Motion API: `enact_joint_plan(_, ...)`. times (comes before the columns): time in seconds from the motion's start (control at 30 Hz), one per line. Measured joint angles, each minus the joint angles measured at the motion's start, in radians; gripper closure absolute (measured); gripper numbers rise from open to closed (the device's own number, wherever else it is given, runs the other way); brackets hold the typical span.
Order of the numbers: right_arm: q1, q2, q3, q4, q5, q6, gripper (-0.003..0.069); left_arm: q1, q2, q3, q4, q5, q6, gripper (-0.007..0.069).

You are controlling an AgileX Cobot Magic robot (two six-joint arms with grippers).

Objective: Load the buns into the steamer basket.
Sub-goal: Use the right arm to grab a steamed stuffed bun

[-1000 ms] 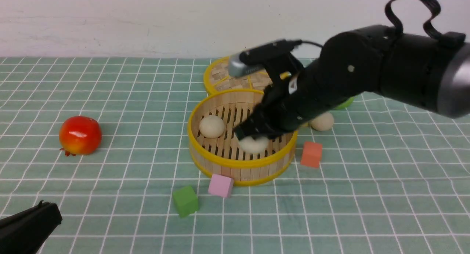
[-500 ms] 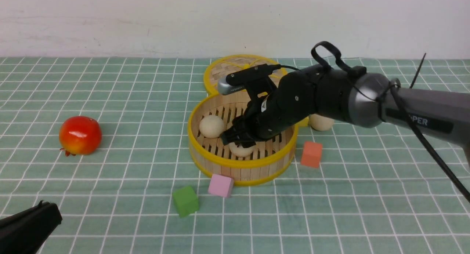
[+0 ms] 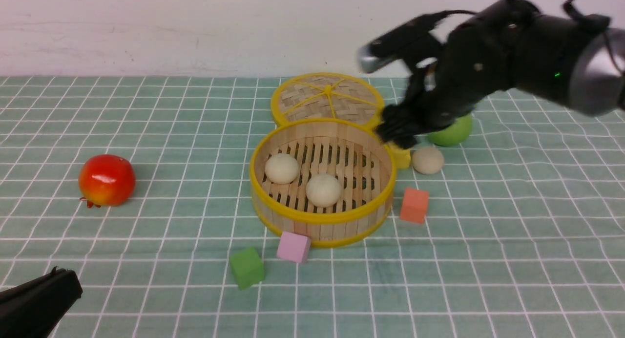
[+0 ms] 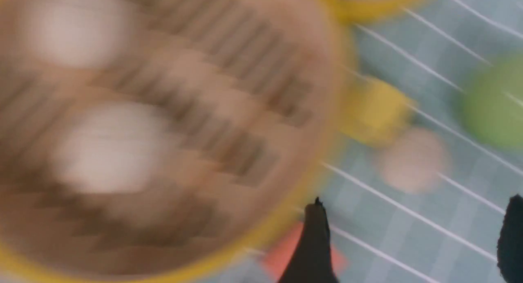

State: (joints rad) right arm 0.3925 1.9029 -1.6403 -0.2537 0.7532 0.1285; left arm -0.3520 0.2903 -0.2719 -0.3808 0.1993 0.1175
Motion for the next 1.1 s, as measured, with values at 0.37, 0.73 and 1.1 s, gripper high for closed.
enact_joint_plan(0.37,-0.169,0.156,-0.005,0.227,-0.159,-0.045,0.0103,0.000,0.000,0.000,0.000,0.000,0.000,0.0610)
enact_joint_plan(0.73,-0.193,0.293,-0.115,0.288,-0.223,-0.057,0.0146,0.000,0.000,0.000,0.000,0.000,0.000,0.0604)
enact_joint_plan(1.1,-0.193,0.324,-0.138,0.289,-0.241,-0.078,0.0387,0.000,0.000,0.000,0.000,0.000,0.000,0.0595)
